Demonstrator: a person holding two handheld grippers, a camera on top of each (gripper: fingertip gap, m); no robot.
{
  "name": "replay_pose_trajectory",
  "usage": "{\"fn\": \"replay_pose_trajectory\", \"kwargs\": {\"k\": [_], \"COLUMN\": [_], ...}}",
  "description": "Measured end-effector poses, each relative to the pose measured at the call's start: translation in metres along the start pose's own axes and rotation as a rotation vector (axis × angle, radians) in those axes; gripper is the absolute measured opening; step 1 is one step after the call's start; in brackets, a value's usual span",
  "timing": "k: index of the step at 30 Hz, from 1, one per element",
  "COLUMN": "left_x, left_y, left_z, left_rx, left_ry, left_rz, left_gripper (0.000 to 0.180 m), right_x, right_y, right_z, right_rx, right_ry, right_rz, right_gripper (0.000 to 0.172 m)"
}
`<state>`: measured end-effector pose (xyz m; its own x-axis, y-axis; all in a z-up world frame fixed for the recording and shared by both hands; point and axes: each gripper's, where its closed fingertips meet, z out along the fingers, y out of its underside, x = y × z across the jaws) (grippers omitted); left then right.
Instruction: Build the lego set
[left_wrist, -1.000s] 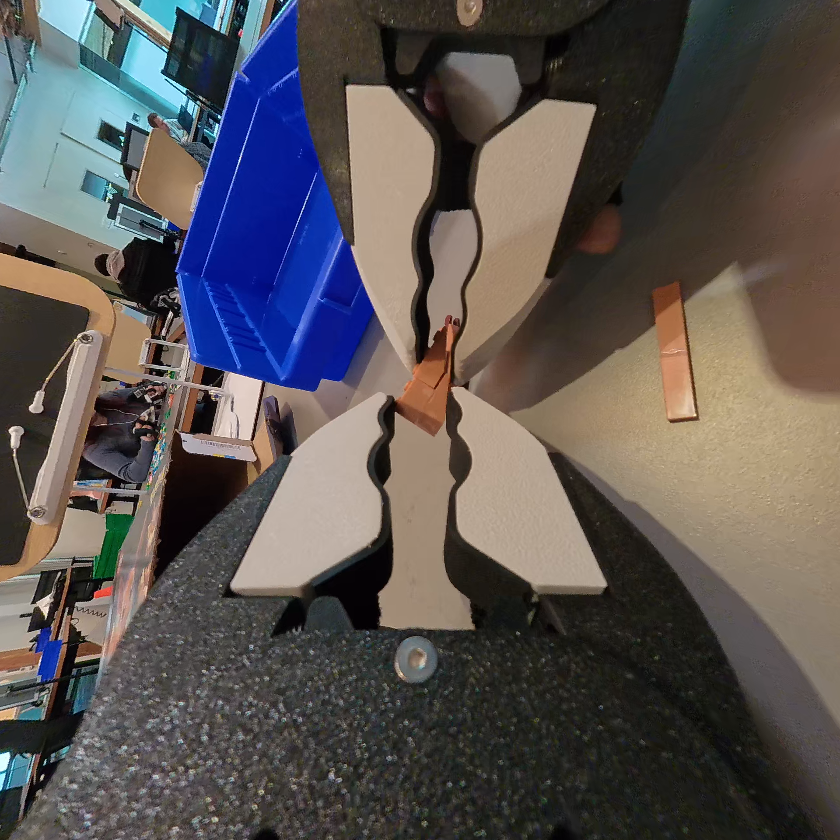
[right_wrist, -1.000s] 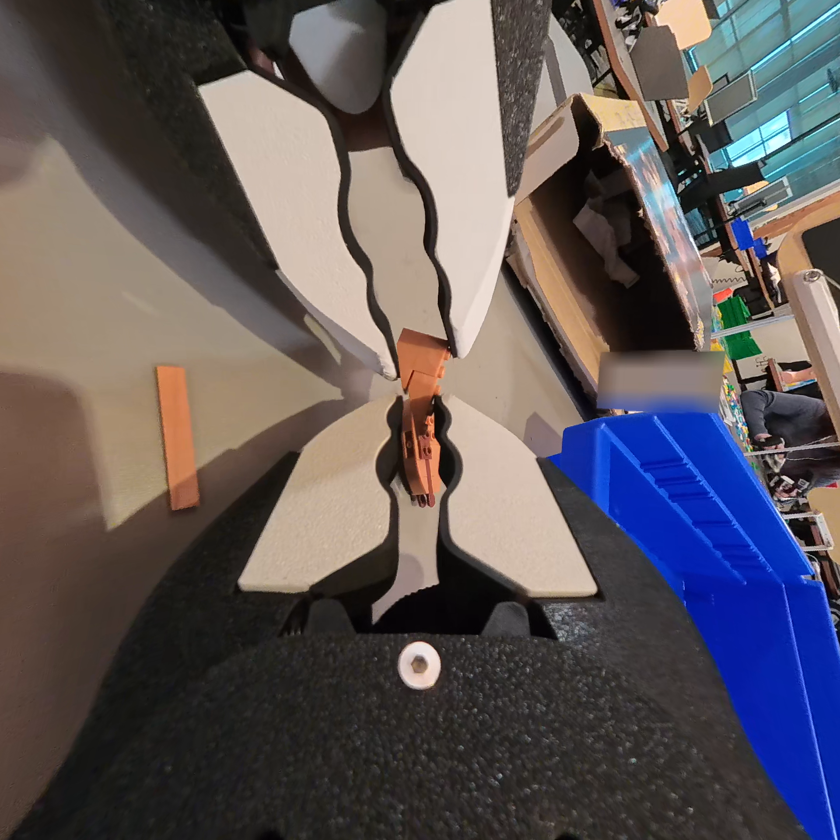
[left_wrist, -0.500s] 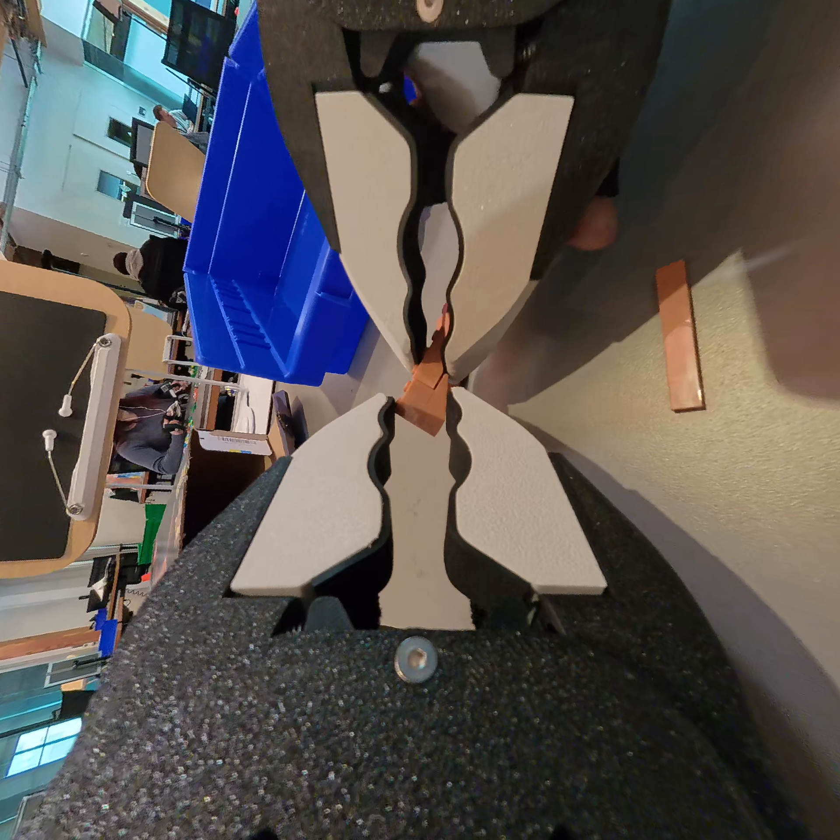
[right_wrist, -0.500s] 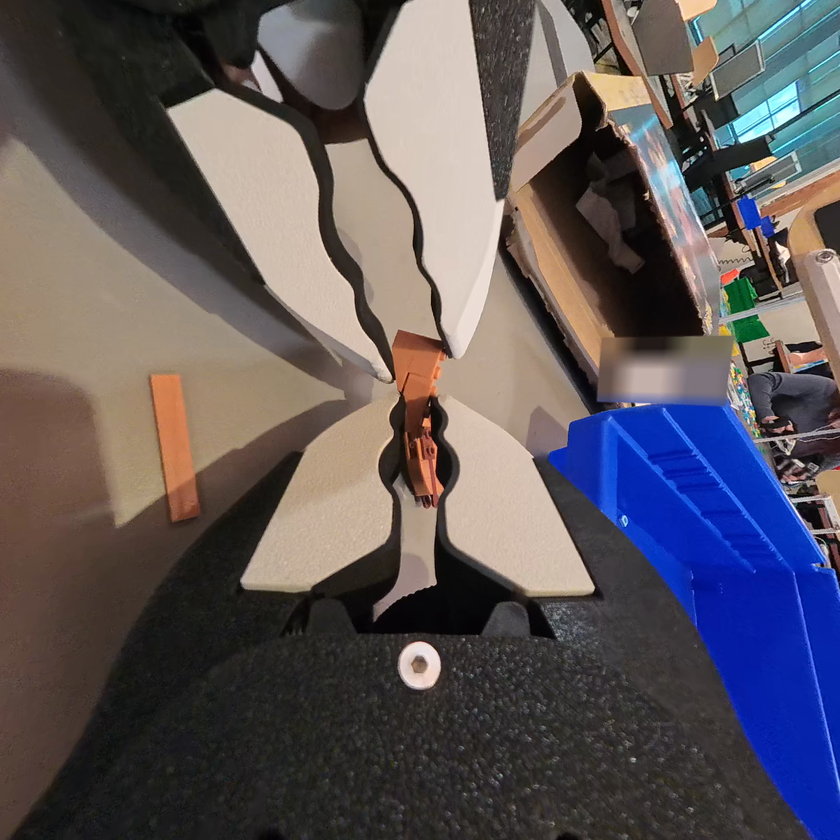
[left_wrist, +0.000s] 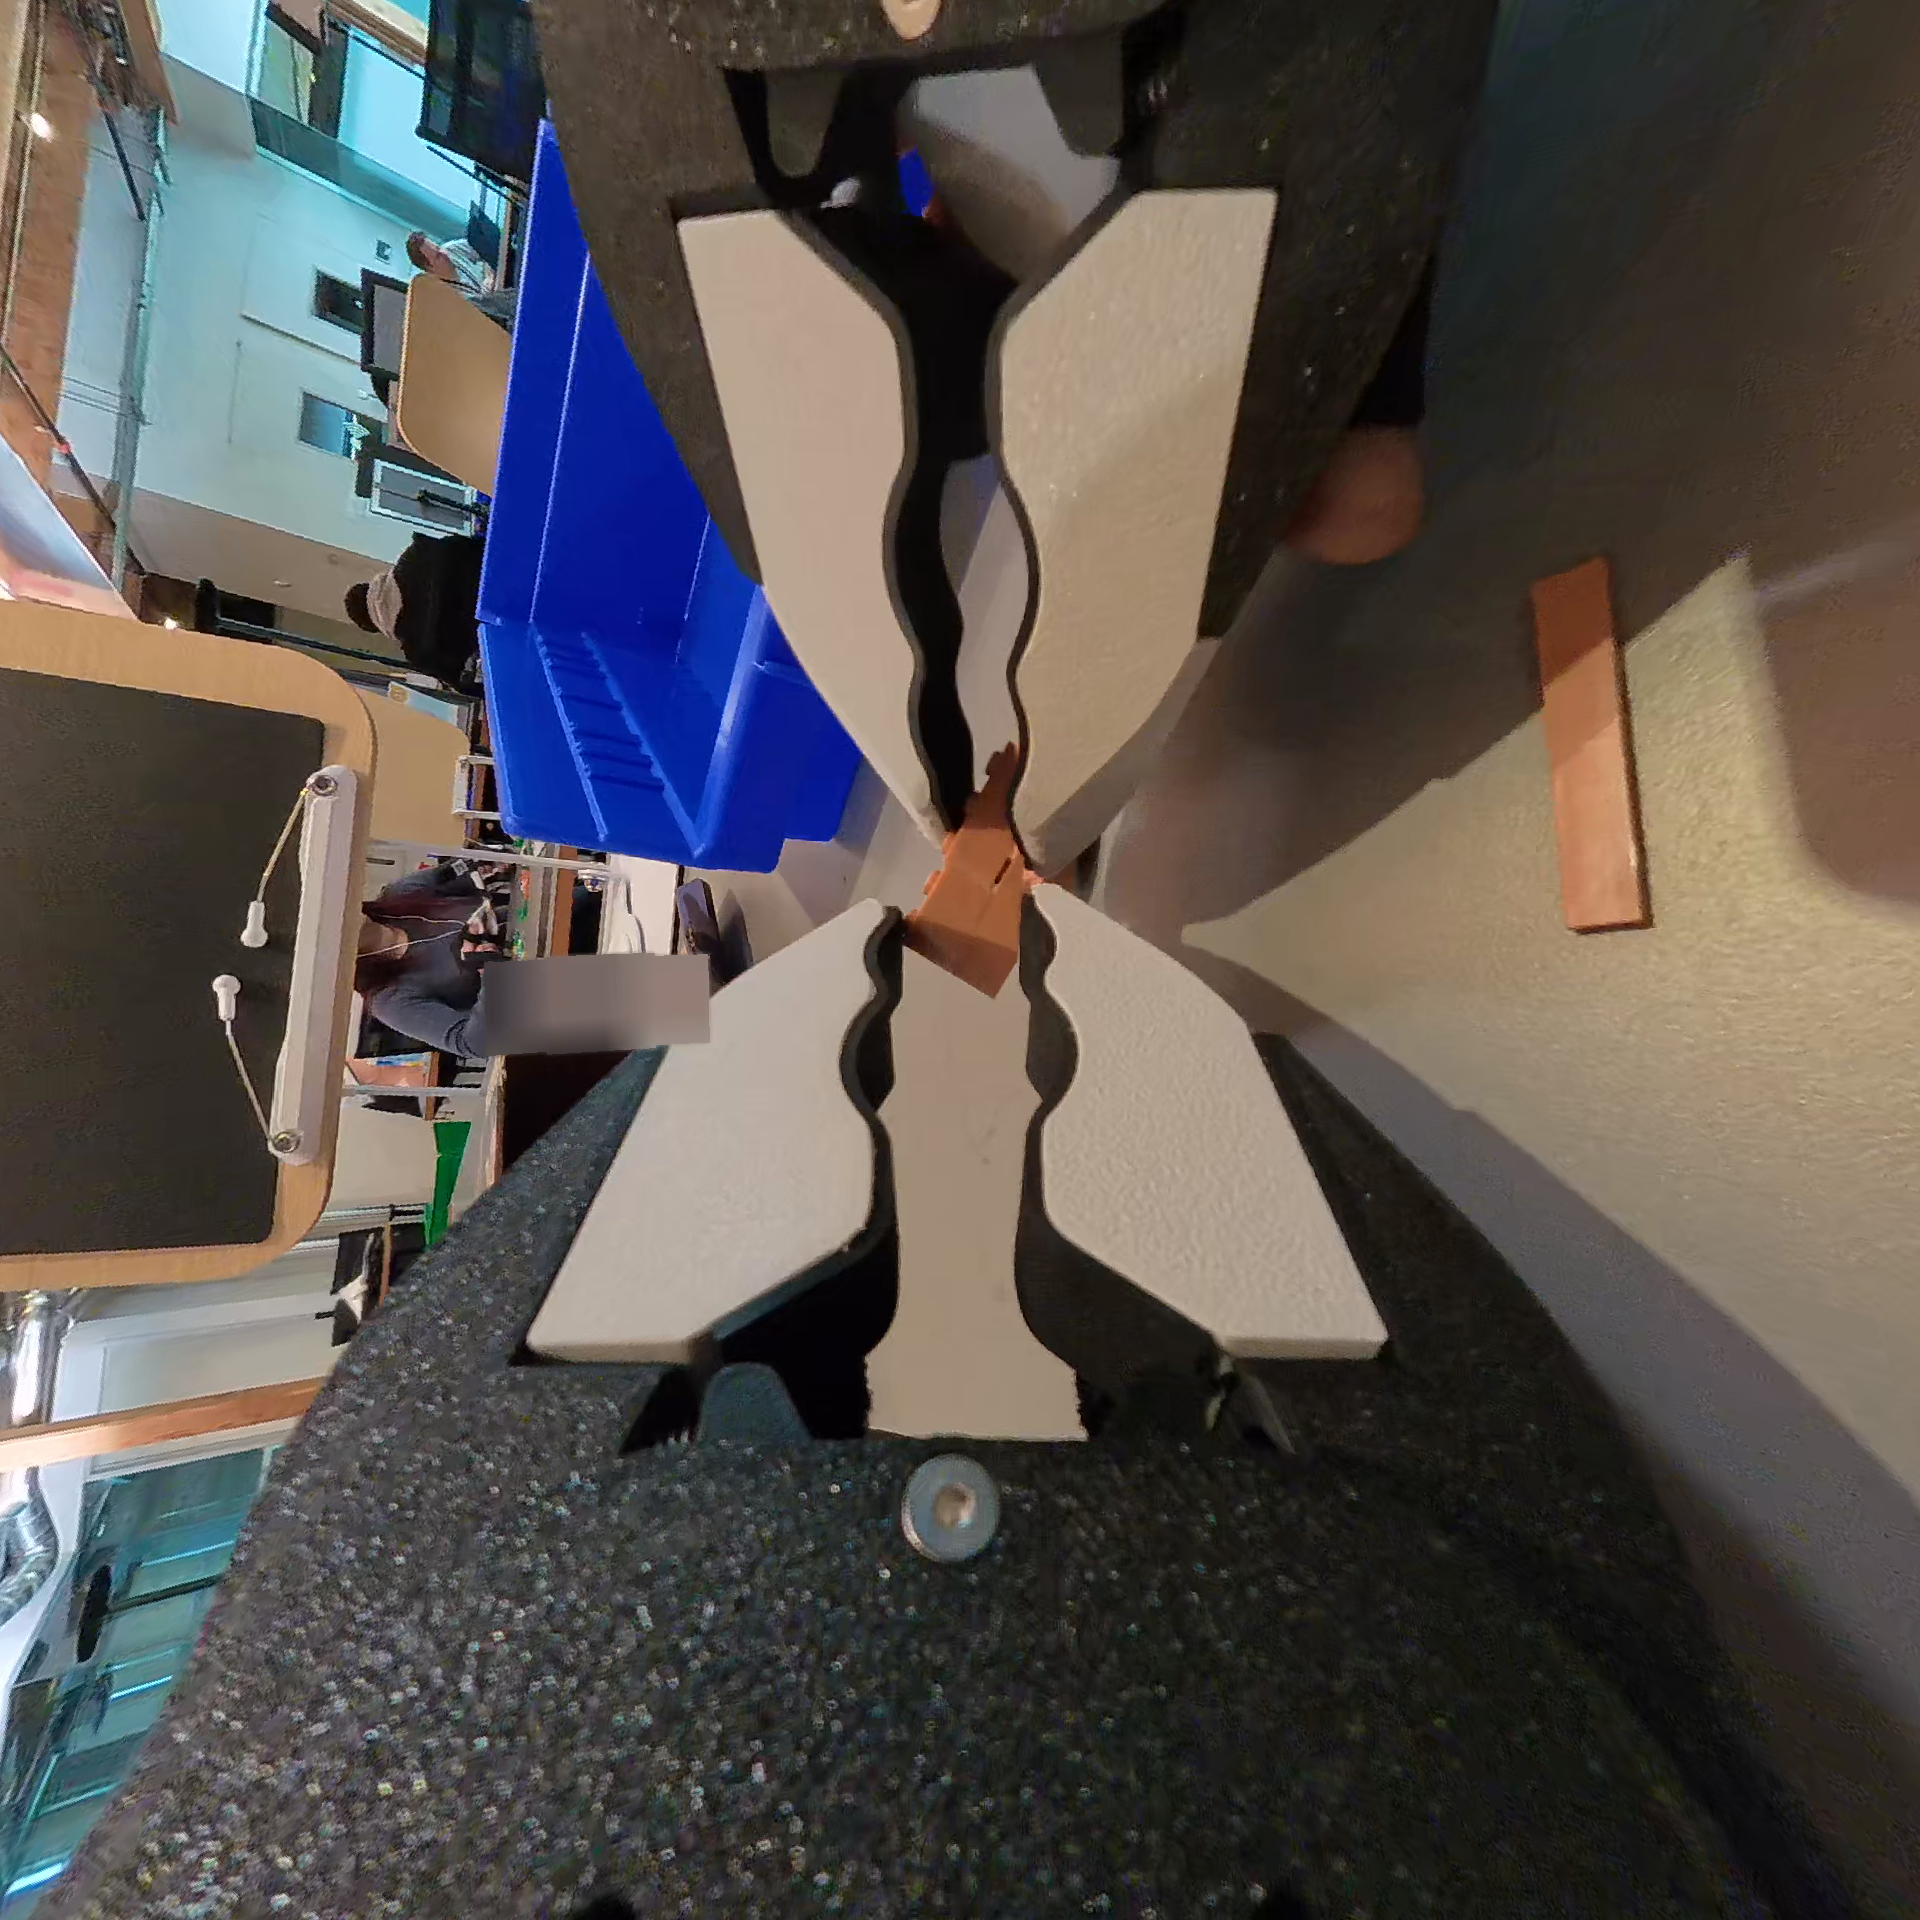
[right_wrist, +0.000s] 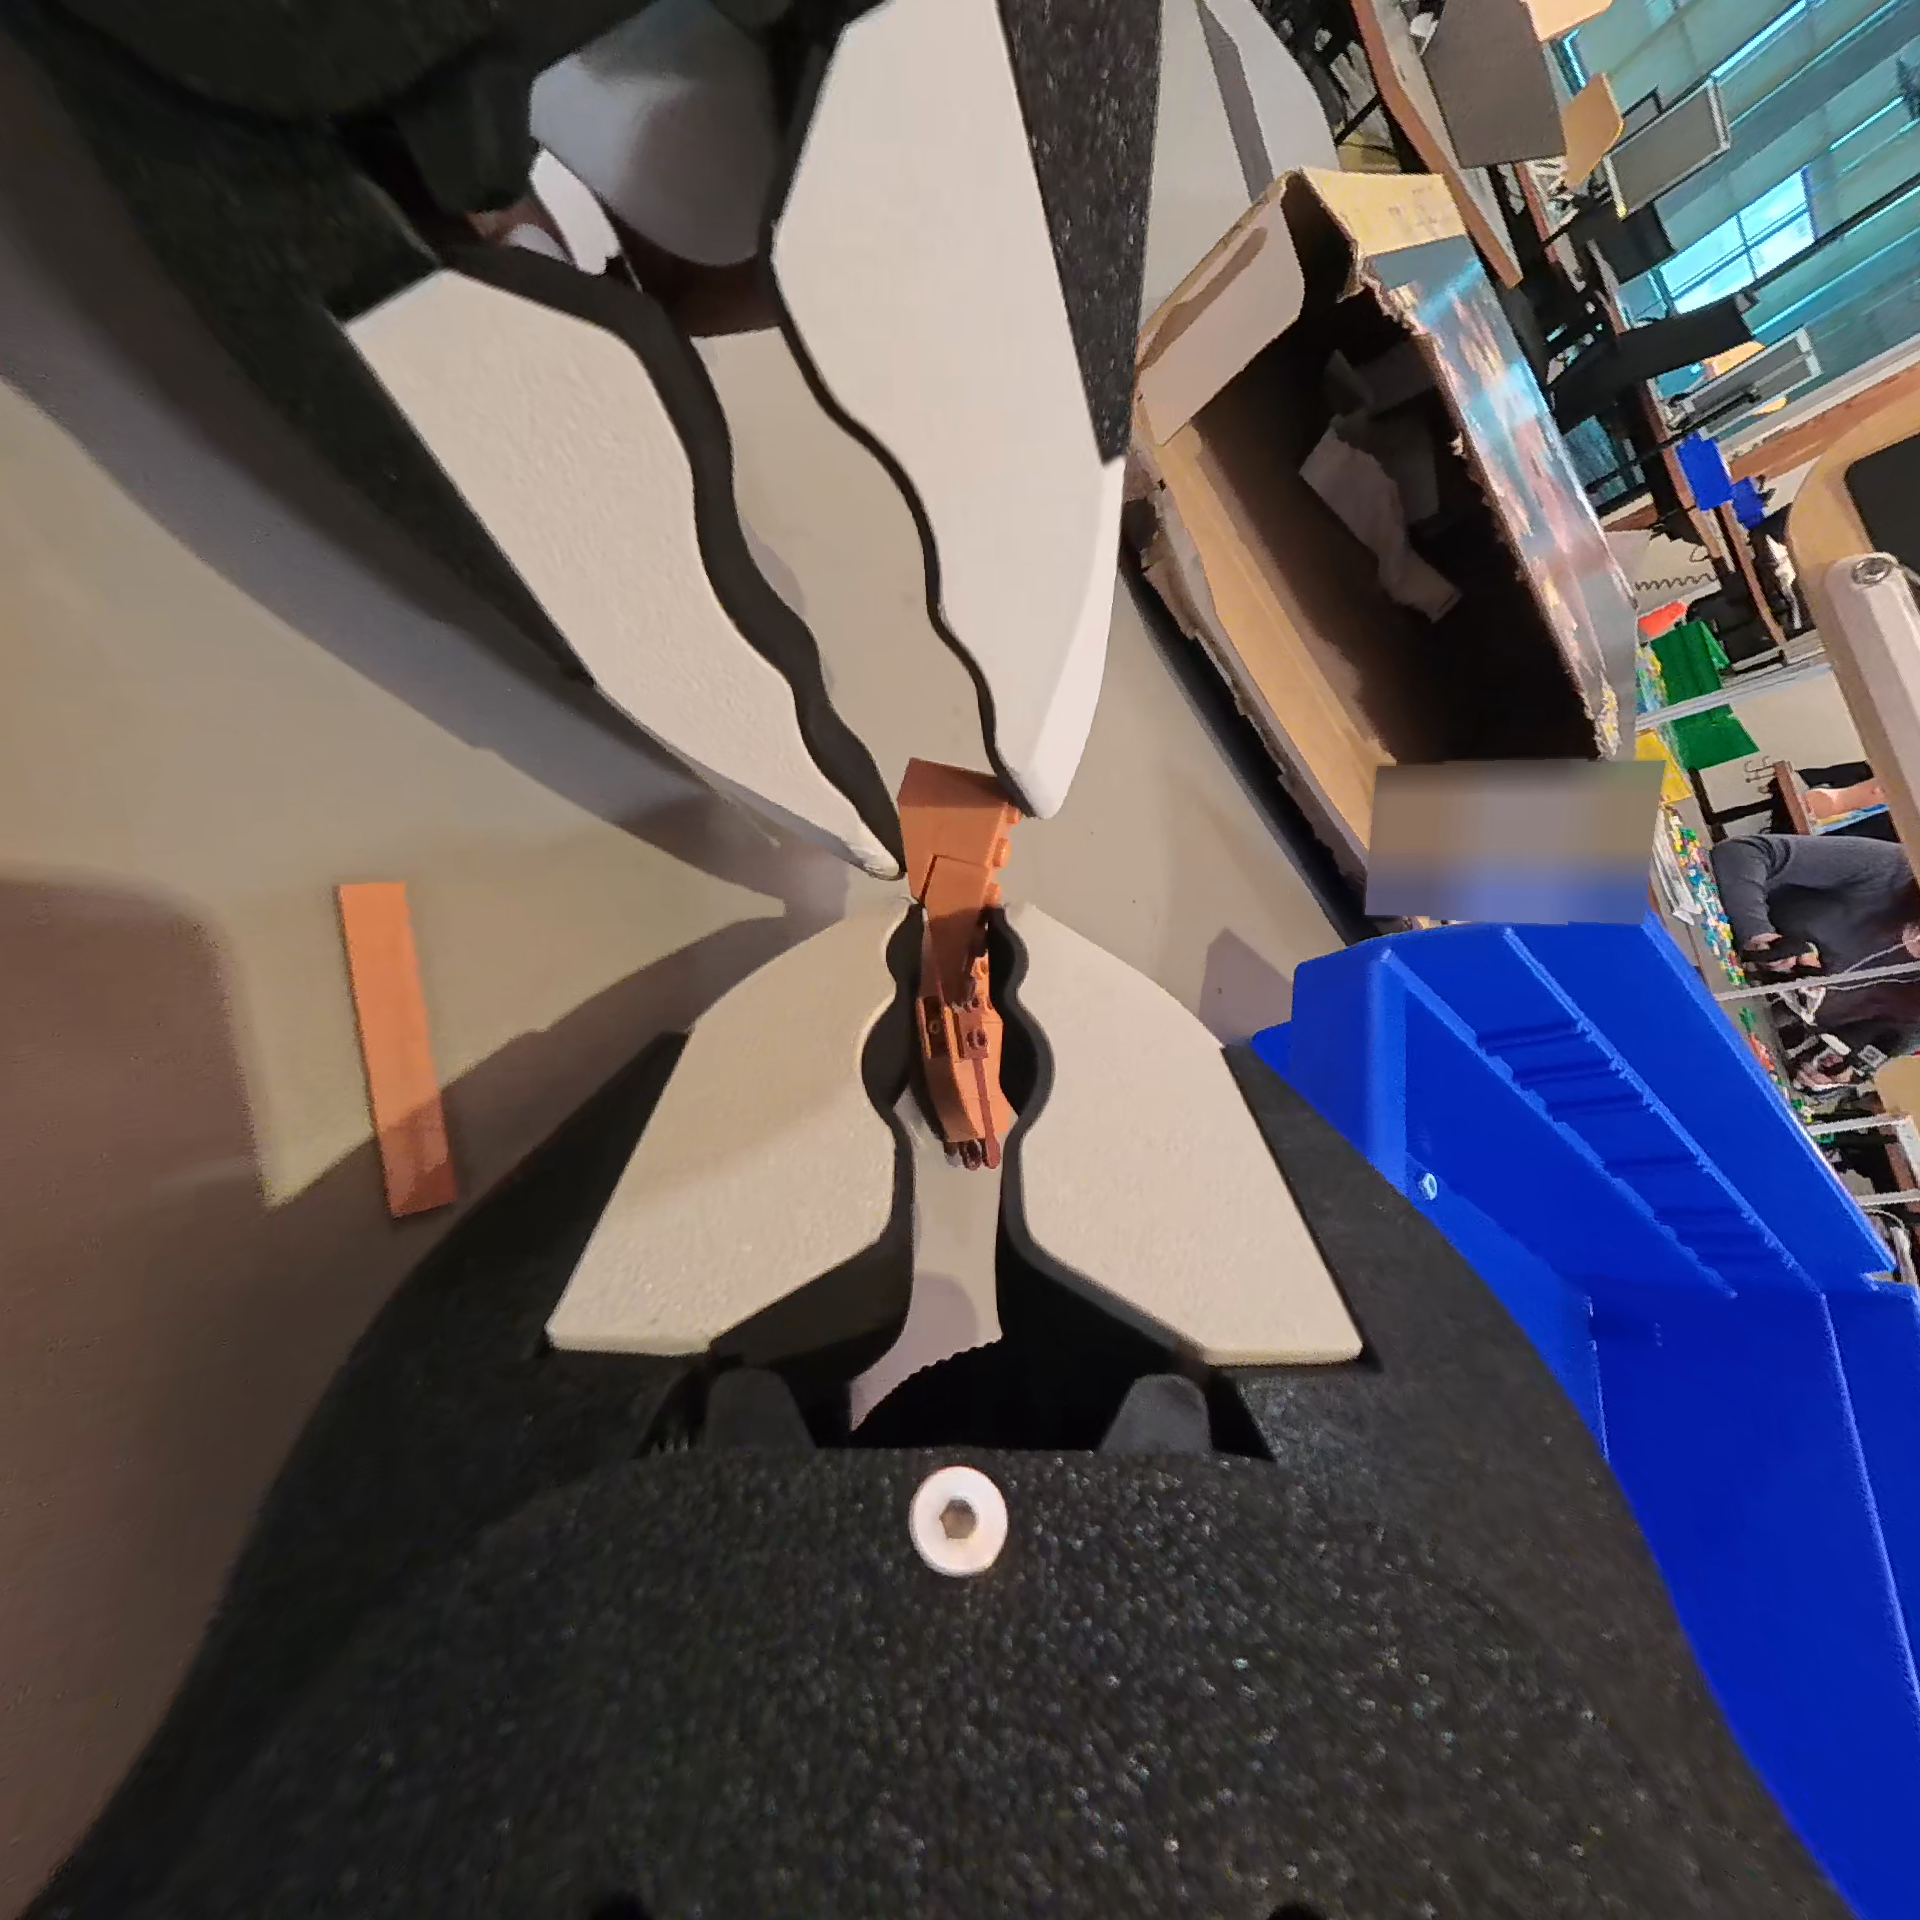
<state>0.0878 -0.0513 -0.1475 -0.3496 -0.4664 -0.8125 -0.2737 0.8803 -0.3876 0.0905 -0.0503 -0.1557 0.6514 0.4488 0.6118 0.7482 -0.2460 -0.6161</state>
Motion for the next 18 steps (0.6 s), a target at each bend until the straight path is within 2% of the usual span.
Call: {"fn": "replay_pose_trajectory", "kwargs": {"k": [18], "left_x": [0.0101], "left_y": [0.0028], "left_z": [0.0050], "left_rx": [-0.027], "left_ry": [0.032], "left_rz": [-0.024], "left_gripper": [0.021], "right_x": [-0.0069], "right_y": [0.0084], "right_z": [0.0048], "right_rx": [-0.072], "right_ry": [-0.023], "right_rz": [-0.026], "right_gripper": [0.009]}}
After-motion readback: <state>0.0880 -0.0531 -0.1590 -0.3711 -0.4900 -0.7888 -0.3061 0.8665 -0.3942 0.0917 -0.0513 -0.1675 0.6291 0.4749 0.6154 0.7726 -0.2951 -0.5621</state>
